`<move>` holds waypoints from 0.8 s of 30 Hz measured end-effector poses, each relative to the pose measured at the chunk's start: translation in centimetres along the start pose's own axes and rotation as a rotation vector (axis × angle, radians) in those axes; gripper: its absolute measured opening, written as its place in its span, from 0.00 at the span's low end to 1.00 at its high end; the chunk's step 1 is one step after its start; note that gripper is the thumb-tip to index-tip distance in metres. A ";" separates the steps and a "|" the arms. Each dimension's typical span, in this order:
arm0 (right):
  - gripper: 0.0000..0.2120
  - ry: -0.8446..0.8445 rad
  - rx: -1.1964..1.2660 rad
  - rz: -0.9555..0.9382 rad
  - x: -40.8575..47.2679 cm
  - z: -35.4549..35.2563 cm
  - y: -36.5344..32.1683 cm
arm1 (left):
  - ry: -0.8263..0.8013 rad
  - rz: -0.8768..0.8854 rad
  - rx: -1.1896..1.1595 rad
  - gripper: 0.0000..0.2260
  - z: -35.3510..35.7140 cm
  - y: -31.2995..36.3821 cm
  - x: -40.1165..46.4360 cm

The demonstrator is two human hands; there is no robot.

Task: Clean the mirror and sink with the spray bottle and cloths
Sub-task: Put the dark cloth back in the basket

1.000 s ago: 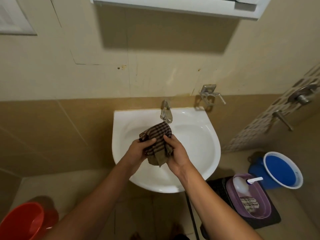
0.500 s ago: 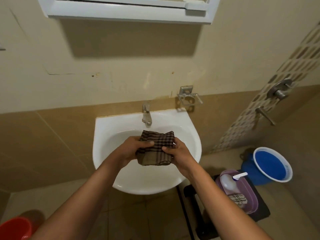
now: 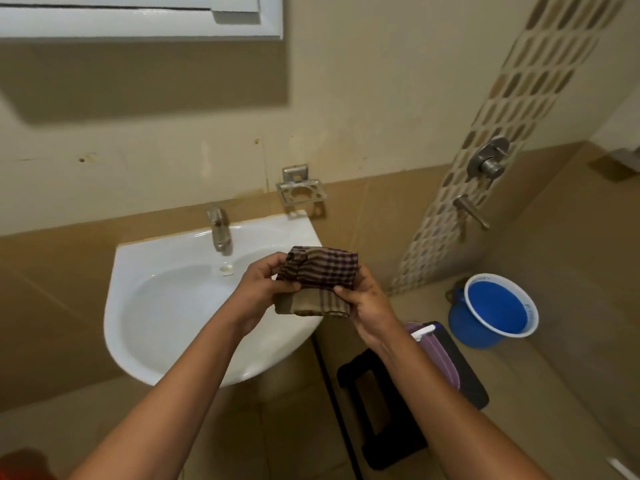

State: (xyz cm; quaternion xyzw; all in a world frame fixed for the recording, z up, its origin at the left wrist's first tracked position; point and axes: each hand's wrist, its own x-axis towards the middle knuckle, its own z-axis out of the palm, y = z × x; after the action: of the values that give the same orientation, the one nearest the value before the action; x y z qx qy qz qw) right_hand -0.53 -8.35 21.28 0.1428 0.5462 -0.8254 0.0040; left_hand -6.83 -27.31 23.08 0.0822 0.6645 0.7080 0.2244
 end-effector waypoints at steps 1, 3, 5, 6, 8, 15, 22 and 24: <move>0.19 0.005 -0.004 -0.023 -0.2 -0.6 -0.6 | 0.007 0.015 -0.031 0.13 1.0 0.2 0.2; 0.16 0.006 -0.027 -0.050 -0.5 -1.5 -1.6 | 0.010 0.029 -0.062 0.13 2.8 0.5 0.4; 0.15 0.001 -0.052 -0.071 -0.6 -2.7 -2.1 | -0.010 0.015 -0.097 0.16 4.5 0.8 0.6; 0.16 0.000 -0.055 -0.081 -0.7 -3.3 -2.3 | -0.025 0.002 -0.122 0.17 5.1 0.8 0.7; 0.19 -0.003 -0.057 -0.103 -0.6 -4.5 -2.5 | -0.069 -0.027 -0.164 0.17 5.9 0.5 1.1; 0.25 -0.067 -0.217 -0.262 0.2 -9.0 -3.5 | -0.253 -0.176 -0.197 0.14 7.0 -0.1 4.0; 0.20 -0.015 -0.366 -0.326 1.4 -12.4 -4.7 | -0.515 -0.227 0.400 0.21 11.0 0.1 8.6; 0.20 0.051 -0.279 -0.184 1.4 -13.5 -5.2 | -0.561 -0.214 0.411 0.16 11.8 0.1 9.7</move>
State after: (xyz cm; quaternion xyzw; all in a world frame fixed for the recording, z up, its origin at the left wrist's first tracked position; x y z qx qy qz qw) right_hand 0.40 6.15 20.78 0.1112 0.6662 -0.7345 -0.0656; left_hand -10.50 -12.50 22.62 0.2467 0.7105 0.4820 0.4495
